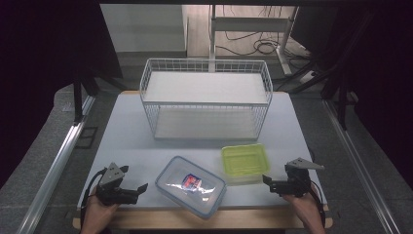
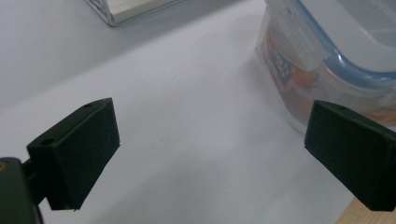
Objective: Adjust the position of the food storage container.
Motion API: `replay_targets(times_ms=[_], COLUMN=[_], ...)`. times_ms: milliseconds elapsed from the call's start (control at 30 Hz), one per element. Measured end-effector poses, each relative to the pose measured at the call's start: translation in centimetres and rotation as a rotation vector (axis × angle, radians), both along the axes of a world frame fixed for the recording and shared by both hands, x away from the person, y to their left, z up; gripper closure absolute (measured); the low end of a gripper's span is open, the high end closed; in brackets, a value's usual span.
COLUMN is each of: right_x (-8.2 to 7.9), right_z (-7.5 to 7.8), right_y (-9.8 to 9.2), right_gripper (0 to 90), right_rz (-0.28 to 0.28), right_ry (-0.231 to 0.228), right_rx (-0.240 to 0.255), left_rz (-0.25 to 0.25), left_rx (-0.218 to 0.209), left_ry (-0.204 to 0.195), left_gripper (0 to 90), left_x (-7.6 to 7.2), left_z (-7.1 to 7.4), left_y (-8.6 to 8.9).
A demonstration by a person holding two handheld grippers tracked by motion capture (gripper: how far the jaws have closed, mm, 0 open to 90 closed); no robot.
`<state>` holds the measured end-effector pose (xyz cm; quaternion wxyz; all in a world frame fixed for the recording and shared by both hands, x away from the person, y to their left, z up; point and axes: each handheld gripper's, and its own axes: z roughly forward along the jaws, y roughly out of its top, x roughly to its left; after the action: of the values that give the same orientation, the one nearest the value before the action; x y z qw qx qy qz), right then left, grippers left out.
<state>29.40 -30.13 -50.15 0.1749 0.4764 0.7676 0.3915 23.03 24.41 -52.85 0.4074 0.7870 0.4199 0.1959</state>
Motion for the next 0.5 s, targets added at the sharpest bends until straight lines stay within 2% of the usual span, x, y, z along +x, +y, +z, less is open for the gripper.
replay_targets(times_ms=[133,233,367,500], right_x=[0.0,0.0,0.5,0.9], right_z=[0.9,1.6,2.0,2.2], right_y=[0.4,1.2,2.2,3.3], right_gripper=[0.0,0.3,0.8,9.9], right_rz=[0.005,0.008,0.025,0.063], right_ry=[-0.025,-0.043,-0.02,-0.007], right_rx=[0.02,0.028,0.032,0.018], left_rz=[0.0,0.001,-0.004,-0.011], left_rx=[0.016,0.012,0.014,0.021], left_ry=[0.01,0.003,-0.003,-0.001], left_gripper=[3.6,3.7,3.7,3.7], left_x=[0.1,0.0,0.0,0.1], left_z=[-0.2,0.0,0.0,-0.1], left_y=[-0.1,-0.1,-0.1,-0.2])
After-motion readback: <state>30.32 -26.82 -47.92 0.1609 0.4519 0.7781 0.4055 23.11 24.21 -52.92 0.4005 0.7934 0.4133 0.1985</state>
